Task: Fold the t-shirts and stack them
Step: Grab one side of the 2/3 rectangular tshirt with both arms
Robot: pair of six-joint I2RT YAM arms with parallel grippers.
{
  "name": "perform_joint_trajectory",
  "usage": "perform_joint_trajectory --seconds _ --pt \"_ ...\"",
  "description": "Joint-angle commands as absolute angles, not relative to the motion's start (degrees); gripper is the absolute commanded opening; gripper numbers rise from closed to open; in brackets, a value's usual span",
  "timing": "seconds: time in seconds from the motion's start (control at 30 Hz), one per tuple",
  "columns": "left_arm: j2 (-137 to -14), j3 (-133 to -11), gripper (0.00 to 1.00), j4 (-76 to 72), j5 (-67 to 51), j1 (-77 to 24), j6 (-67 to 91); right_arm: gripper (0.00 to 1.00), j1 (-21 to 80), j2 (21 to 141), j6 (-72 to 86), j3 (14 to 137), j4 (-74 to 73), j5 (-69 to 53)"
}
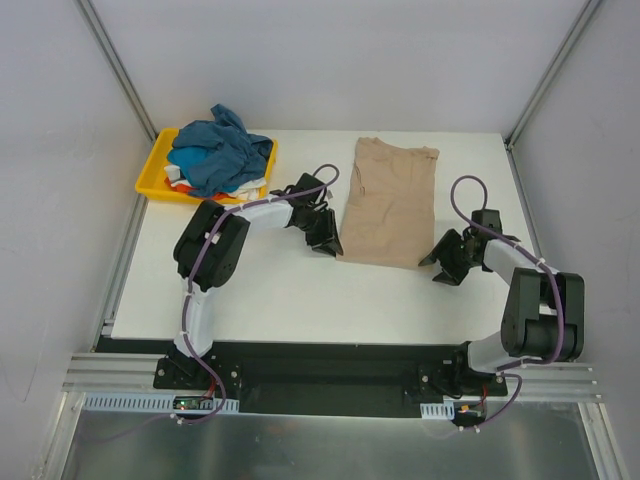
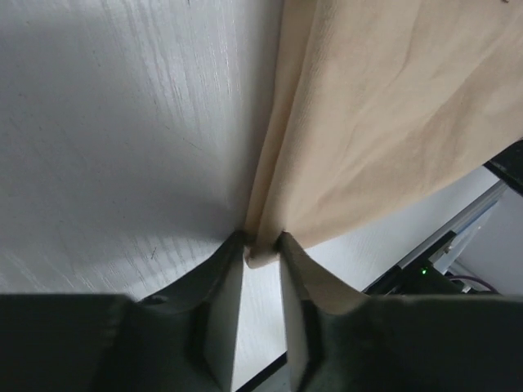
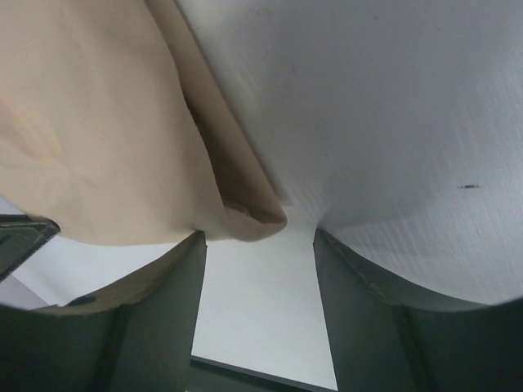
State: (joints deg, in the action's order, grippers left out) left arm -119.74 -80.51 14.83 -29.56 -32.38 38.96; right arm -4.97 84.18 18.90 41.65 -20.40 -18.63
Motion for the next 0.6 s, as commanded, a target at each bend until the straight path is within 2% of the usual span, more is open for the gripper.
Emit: perform_joint_trajectory --seconds 0.0,0.03,0.1,0.13,0.3,0.4,0.43,0.57 --pt "-120.85 -82.00 0.19 14.85 -29.53 -33.83 38.94 0.57 -5.62 86.13 20.12 41.75 -17.14 -18.90" --pt "-120.85 -82.09 0.18 14.94 -29.71 -34.01 39.02 0.57 -5.62 86.39 20.13 41.75 -16.96 -18.81" --pt "-121.03 -82.35 0.03 14.94 -29.53 -34.28 39.11 0.52 -5.62 87.01 20.21 41.57 -16.44 -18.46" --pt "-121.20 -82.35 0.00 14.85 -29.44 -34.36 39.29 0.49 -5.71 87.27 20.13 41.66 -16.44 -18.46" --pt "-120.85 -82.27 0.00 14.85 -28.56 -34.37 39.11 0.29 -5.98 89.38 19.16 42.10 -16.08 -18.46" --pt "-120.15 -82.00 0.00 14.94 -28.48 -34.28 39.20 0.13 -5.98 89.30 18.64 41.84 -16.00 -19.42" --pt "-119.36 -81.48 0.00 14.94 -28.65 -34.36 39.20 0.01 -5.98 88.43 18.28 41.57 -16.26 -20.82" --pt "-114.80 -77.79 0.00 14.94 -28.22 -34.28 39.20 0.01 -5.80 83.16 16.97 38.42 -19.86 -25.21"
